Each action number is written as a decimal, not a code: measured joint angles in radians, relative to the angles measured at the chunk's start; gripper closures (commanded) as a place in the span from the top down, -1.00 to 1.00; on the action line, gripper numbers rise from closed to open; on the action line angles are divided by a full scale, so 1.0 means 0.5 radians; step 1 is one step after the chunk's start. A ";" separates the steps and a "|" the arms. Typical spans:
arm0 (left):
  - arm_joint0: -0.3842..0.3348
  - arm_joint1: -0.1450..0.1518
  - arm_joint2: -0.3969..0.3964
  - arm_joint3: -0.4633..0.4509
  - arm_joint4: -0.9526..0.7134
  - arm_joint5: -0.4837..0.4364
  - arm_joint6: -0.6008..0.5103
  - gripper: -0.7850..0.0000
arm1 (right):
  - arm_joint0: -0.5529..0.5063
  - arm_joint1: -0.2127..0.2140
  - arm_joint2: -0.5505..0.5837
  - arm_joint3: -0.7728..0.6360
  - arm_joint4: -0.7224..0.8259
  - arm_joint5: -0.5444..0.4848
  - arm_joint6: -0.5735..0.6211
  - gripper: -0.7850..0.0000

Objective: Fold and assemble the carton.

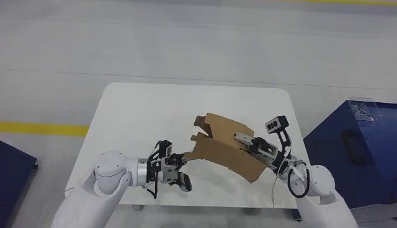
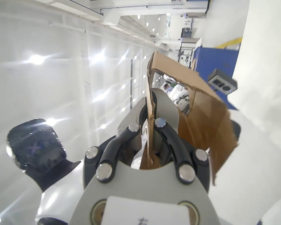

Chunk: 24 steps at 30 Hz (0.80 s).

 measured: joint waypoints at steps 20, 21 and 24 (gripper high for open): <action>0.047 0.021 -0.041 -0.274 0.354 -0.094 0.365 1.00 | 0.118 0.013 -0.012 0.068 -0.086 -0.061 0.235 -1.00; 0.081 0.029 -0.063 -0.369 0.447 -0.111 0.454 1.00 | 0.148 0.017 -0.012 0.099 -0.107 -0.088 0.305 -1.00; 0.241 0.065 -0.167 -0.733 0.822 -0.131 0.731 1.00 | 0.243 0.029 -0.010 0.213 -0.187 -0.195 0.518 -1.00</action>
